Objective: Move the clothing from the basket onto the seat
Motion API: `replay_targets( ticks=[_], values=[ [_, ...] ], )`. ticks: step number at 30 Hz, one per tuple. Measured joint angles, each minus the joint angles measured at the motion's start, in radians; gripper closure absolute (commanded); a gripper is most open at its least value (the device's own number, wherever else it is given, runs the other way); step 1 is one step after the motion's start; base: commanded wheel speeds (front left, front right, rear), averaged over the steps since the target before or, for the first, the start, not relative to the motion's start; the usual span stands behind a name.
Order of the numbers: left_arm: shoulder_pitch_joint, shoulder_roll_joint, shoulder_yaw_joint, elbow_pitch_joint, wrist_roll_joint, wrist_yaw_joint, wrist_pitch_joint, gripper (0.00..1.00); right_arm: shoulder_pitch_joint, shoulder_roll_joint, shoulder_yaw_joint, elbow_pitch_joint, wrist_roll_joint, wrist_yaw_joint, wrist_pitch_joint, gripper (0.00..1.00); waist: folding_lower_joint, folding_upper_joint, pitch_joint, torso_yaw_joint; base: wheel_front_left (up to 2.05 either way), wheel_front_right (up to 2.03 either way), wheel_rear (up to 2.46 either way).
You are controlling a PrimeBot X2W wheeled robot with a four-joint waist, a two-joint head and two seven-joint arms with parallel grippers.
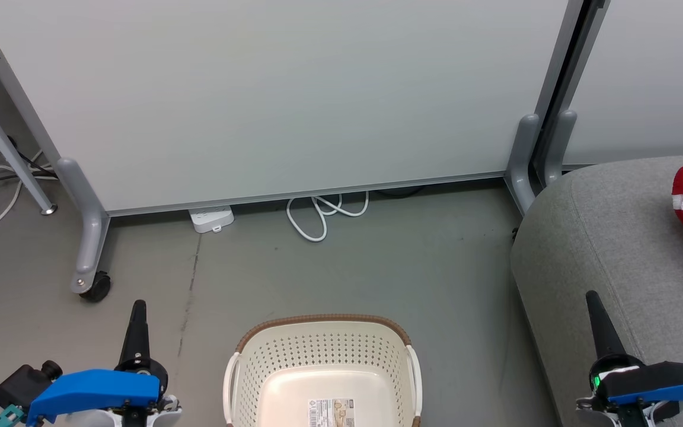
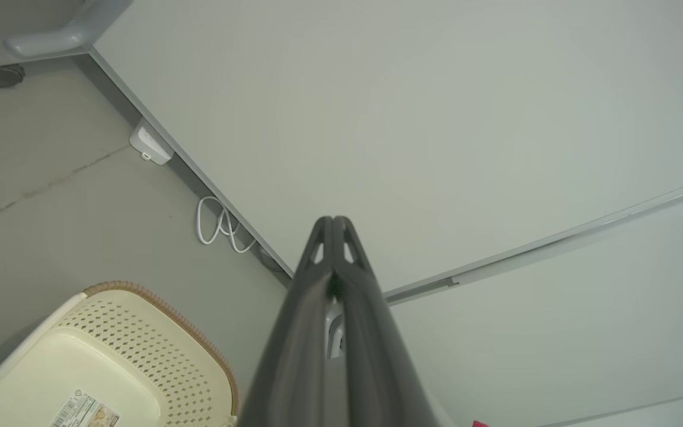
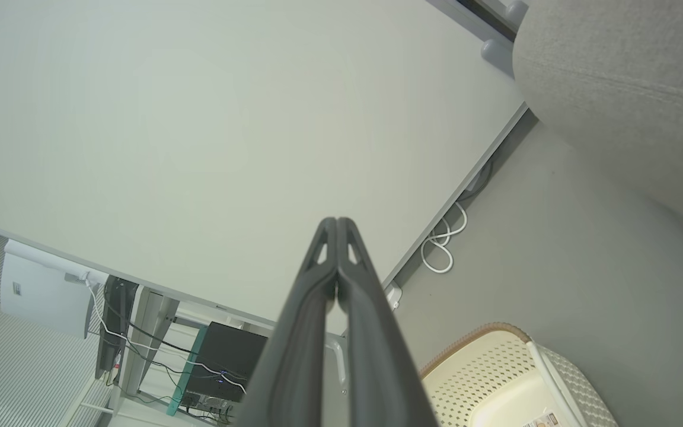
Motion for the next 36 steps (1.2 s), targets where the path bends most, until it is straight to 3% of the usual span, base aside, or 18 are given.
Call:
replay_targets(
  ticks=[36],
  values=[
    [-0.035,0.0,0.038,-0.003,-0.318,-0.004,0.082,1.0,-0.033,0.002,-0.019,-0.003,0.318,0.0,0.081,1.0,-0.0001,0.0,0.009,-0.024,0.0,0.0,0.0]
  ],
)
